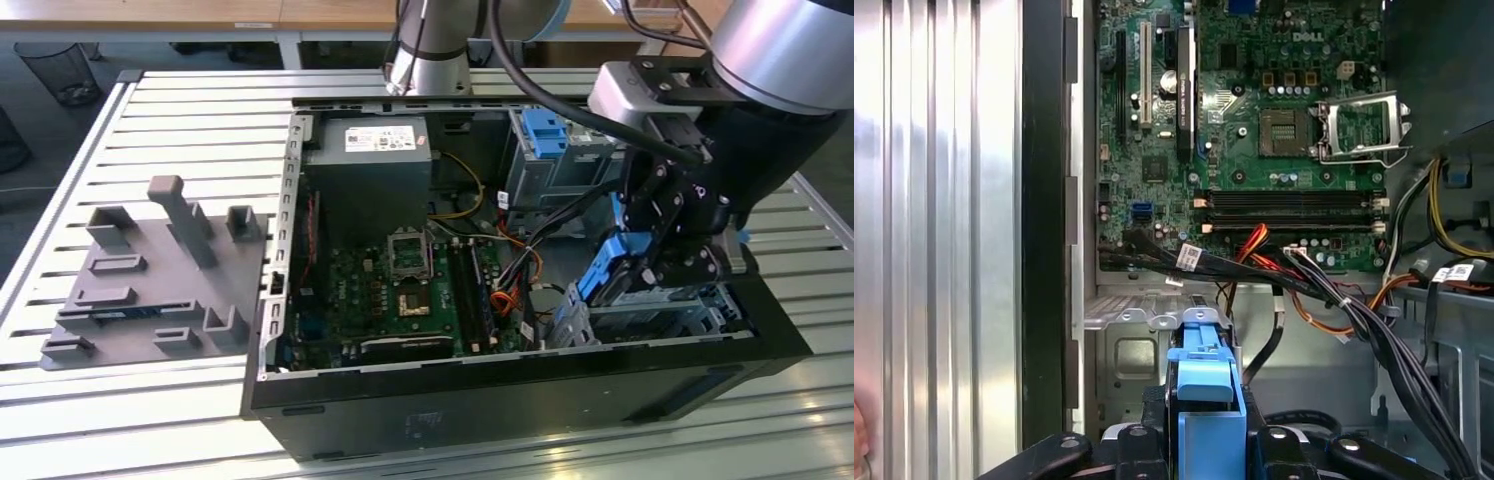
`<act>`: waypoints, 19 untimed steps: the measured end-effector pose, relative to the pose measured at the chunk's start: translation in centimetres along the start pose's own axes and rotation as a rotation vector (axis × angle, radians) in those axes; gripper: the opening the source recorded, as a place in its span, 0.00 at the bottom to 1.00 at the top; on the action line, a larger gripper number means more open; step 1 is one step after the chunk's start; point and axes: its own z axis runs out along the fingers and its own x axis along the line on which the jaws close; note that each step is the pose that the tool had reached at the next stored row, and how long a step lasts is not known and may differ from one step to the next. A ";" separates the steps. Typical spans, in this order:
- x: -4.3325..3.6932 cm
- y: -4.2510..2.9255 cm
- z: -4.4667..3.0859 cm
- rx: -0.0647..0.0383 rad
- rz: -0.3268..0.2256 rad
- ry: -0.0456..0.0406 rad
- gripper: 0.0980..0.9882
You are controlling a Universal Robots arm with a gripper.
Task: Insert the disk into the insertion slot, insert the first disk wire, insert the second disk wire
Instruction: 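Insert the disk into the insertion slot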
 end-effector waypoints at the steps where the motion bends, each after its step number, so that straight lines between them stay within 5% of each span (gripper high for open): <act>1: 0.00 0.00 0.09 0.000 0.000 0.0001 0.30; 17: 0.00 -0.03 1.52 0.000 0.000 0.0000 0.32; 19: 0.00 -0.03 1.58 0.000 0.000 0.0001 0.38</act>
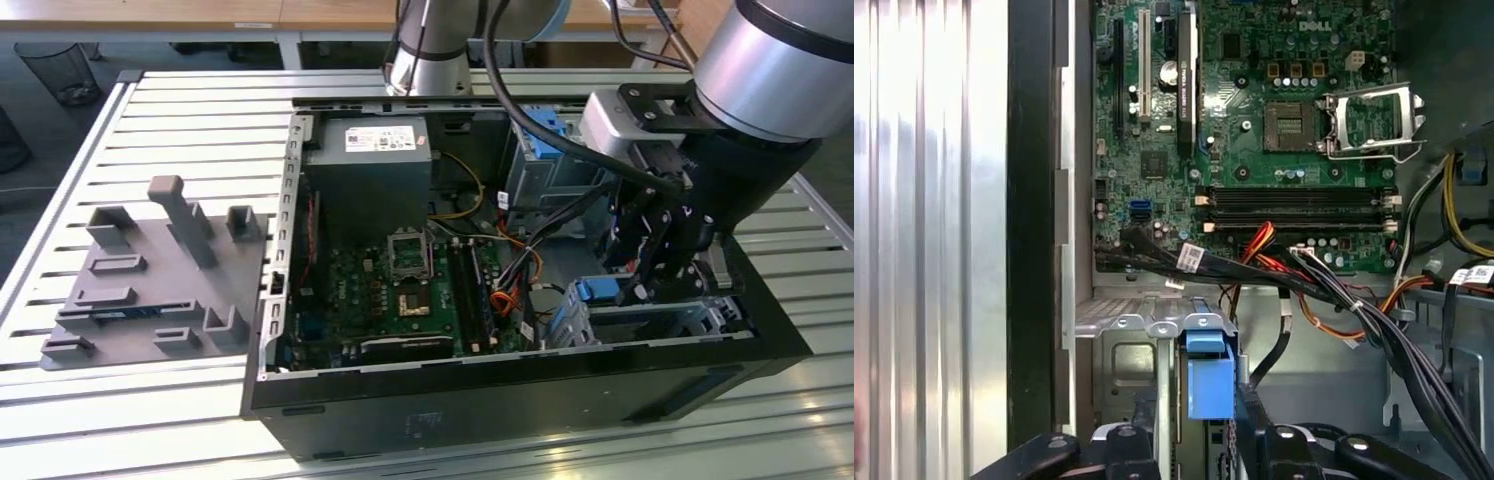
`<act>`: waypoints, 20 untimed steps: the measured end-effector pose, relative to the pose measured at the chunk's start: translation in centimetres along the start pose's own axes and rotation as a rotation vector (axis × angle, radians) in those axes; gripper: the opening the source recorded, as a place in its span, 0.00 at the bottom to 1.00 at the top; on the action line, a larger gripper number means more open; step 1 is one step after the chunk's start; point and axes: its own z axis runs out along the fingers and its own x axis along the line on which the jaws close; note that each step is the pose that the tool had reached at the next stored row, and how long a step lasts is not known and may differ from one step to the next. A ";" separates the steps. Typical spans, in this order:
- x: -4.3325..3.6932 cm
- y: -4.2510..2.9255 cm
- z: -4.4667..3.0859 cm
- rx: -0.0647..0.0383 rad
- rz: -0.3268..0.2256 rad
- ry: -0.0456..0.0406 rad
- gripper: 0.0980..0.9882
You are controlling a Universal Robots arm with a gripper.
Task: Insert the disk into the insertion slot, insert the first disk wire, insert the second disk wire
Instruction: 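Insert the disk into the insertion slot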
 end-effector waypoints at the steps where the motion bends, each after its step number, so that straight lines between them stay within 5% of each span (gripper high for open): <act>1: 0.00 0.00 0.01 0.000 0.000 0.0003 0.38; 6: 0.00 0.00 0.05 0.000 0.000 0.0009 0.37; 8: 0.00 0.00 0.05 0.000 0.000 0.0007 0.22; 14: 0.00 0.00 -0.10 0.000 0.000 0.0006 0.01; 20: 0.00 0.01 -0.20 0.000 0.000 0.0007 0.01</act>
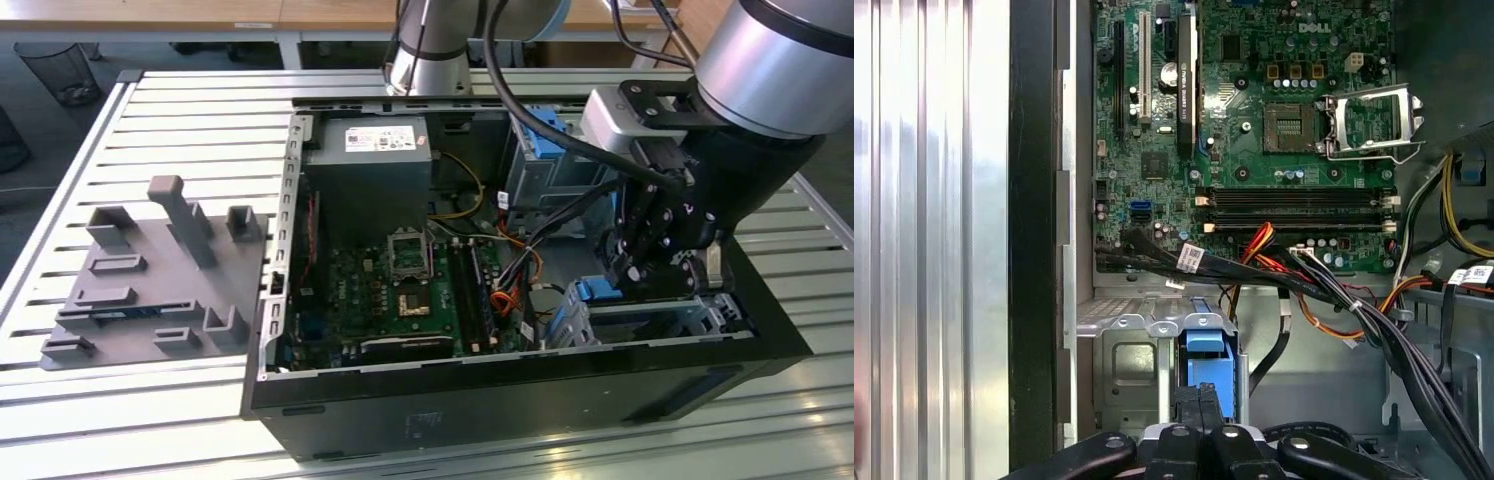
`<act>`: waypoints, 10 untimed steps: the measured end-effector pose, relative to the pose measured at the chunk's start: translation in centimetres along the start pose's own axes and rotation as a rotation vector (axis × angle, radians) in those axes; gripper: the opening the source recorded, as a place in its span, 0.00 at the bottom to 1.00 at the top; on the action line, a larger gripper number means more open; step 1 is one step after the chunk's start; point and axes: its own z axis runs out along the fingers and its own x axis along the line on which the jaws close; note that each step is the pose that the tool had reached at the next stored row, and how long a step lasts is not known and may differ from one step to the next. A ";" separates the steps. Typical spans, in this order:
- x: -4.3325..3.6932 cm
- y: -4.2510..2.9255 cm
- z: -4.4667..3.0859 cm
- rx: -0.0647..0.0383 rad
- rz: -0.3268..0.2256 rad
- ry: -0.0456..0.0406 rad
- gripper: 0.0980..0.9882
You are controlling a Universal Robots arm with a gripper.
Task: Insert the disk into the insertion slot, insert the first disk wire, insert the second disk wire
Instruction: 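Insert the disk into the insertion slot, then insert the first disk wire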
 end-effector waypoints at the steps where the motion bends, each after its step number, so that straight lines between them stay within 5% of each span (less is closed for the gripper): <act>1: 0.00 0.00 0.00 0.000 0.000 0.0001 0.01; 10: -0.01 -0.29 -0.02 0.000 0.000 0.0001 0.01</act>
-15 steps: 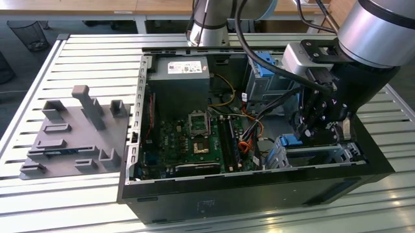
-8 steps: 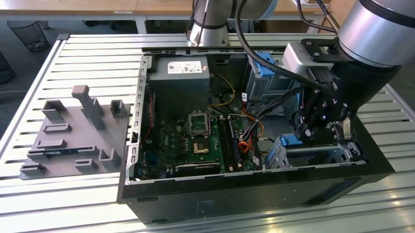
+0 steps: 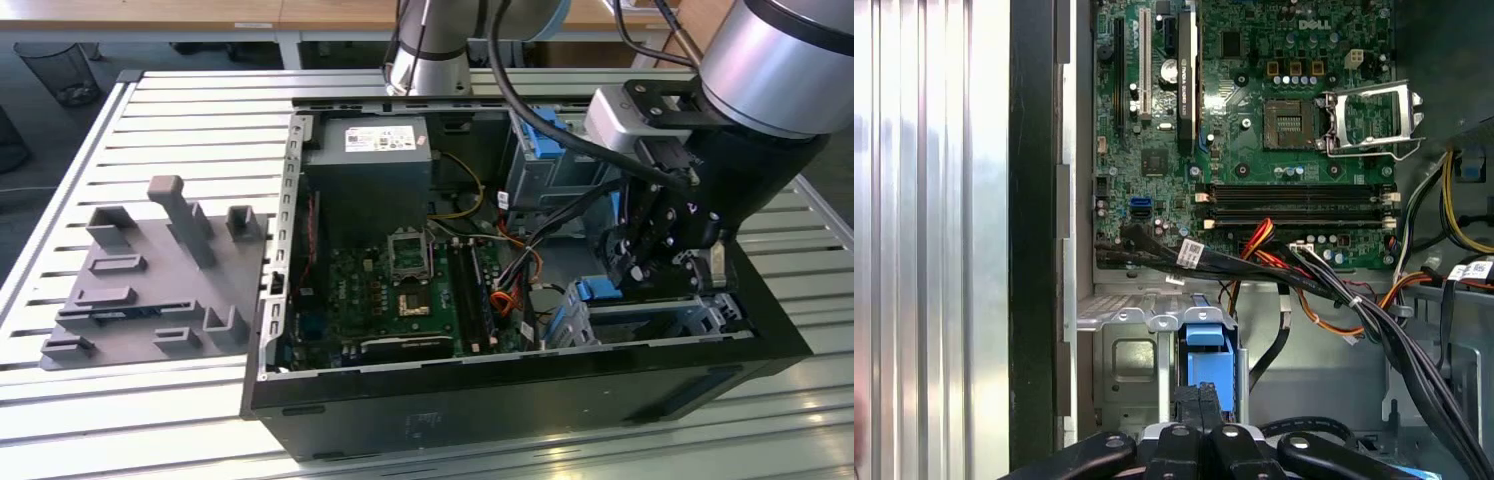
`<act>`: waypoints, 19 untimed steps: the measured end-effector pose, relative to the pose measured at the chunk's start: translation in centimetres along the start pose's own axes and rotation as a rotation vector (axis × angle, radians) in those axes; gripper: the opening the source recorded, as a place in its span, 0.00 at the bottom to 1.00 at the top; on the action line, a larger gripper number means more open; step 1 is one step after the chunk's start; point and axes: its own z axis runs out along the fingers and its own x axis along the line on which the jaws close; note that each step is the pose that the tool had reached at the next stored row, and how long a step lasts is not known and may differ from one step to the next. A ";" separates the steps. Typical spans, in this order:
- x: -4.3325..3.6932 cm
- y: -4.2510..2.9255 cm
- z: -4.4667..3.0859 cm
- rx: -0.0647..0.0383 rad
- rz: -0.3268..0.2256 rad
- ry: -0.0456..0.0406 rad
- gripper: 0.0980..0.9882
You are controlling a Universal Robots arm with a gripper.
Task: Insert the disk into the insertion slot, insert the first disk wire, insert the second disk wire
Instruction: 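Insert the first disk wire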
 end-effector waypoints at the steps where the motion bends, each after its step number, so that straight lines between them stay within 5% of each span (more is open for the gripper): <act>1: 0.00 -0.08 0.00 0.000 0.000 -0.0001 0.01; 19: -0.09 -1.35 -0.02 0.000 0.000 -0.0005 0.01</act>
